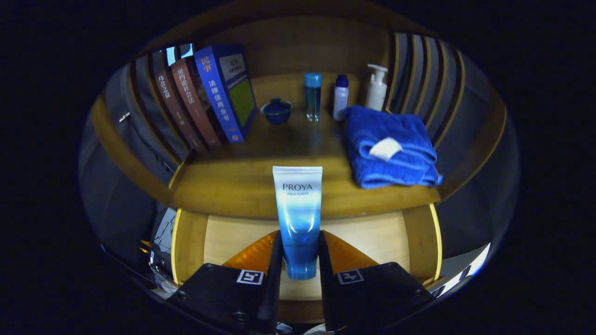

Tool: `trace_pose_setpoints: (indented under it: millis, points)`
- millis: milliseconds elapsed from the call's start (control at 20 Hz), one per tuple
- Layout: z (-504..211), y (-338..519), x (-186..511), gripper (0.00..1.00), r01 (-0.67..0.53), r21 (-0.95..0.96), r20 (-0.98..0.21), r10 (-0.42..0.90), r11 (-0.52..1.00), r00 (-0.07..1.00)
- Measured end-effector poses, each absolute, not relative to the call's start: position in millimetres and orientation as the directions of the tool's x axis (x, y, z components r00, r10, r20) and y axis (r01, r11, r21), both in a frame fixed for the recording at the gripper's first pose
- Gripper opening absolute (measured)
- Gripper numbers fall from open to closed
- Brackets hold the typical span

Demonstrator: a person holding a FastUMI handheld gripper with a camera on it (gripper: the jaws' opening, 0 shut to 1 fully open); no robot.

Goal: Pull open the drawer, take out the items inside it, and place them on the countertop above the cabinet.

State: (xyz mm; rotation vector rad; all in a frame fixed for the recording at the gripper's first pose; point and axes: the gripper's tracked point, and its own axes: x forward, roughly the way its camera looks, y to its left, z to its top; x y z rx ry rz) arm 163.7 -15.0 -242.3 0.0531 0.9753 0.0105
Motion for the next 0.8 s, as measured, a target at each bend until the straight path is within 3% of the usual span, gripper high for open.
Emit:
trace_pose_setpoints:
  millis: [350, 700, 800]
  points:
    - [-270, -13, 258, 0.42, 0.045, 0.042, -0.858, 0.013, 0.998, 0.514]
    - [-305, -17, 274, 0.42, 0.071, 0.057, -0.892, 0.019, 0.996, 0.451]
    - [-302, -15, 276, 0.54, 0.072, 0.071, -0.883, 0.029, 0.995, 0.469]
